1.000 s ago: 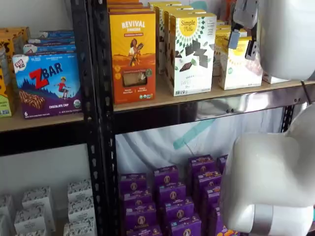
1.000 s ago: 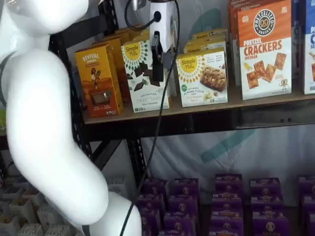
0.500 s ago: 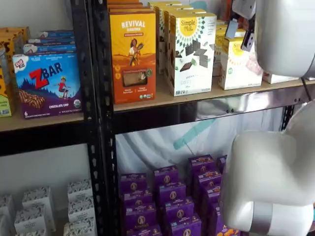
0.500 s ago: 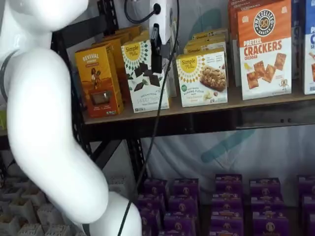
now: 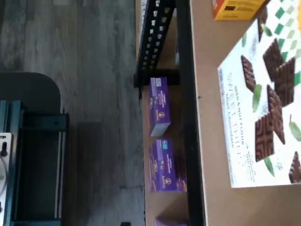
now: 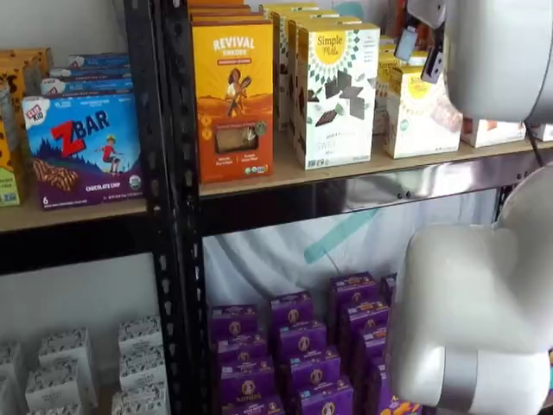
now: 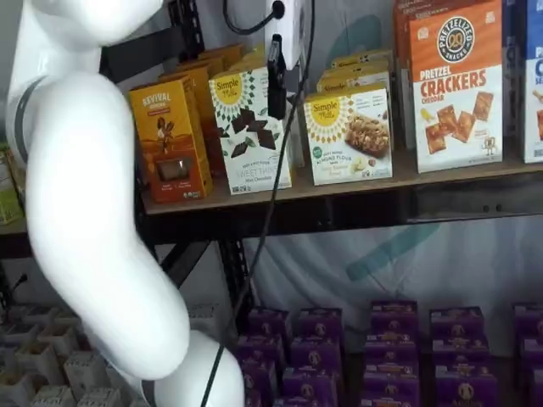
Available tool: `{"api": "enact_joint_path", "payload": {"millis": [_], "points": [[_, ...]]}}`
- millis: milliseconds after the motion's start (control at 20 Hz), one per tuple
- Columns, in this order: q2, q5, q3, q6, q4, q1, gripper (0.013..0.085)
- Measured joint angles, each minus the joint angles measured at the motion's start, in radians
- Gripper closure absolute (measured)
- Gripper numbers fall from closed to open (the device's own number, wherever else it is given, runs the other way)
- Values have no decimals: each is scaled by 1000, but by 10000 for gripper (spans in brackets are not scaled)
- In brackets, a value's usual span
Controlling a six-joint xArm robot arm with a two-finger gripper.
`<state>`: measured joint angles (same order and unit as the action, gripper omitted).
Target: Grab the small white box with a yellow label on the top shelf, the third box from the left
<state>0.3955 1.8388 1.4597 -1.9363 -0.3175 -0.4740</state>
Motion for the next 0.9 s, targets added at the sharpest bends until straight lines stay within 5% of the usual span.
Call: {"api": "enact_joint_path", "payload": {"millis": [900], "points": [[-163, -158, 82, -5, 18, 30, 130]]}}
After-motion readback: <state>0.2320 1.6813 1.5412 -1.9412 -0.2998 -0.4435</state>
